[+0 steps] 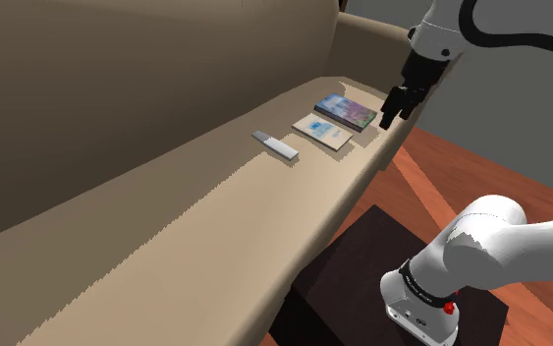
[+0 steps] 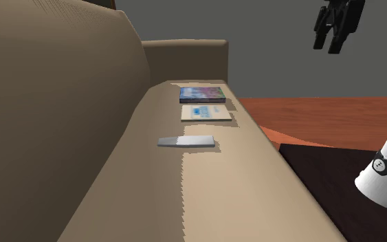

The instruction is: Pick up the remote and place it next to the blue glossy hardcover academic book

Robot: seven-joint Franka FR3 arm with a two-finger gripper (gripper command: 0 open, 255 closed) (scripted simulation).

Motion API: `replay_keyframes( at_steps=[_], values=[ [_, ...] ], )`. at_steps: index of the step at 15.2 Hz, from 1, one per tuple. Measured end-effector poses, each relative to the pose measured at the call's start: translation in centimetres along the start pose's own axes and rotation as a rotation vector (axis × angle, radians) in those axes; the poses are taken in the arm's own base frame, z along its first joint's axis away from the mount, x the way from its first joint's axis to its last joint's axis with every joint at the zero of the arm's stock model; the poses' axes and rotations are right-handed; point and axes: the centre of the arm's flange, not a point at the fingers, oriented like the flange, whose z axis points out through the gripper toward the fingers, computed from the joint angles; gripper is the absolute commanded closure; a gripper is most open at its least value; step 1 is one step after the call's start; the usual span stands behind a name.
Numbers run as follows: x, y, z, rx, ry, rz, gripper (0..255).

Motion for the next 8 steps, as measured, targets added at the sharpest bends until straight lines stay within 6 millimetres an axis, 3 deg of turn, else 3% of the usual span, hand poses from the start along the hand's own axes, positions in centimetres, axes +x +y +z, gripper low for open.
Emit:
replay_keyframes(
  at_steps=[3, 8],
  values=[
    [1.0, 0.1, 0.9, 0.0, -0.001, -0.008, 0],
    [6.1, 0.1, 4.6, 0.0, -0.002, -0.04, 0]
  ],
)
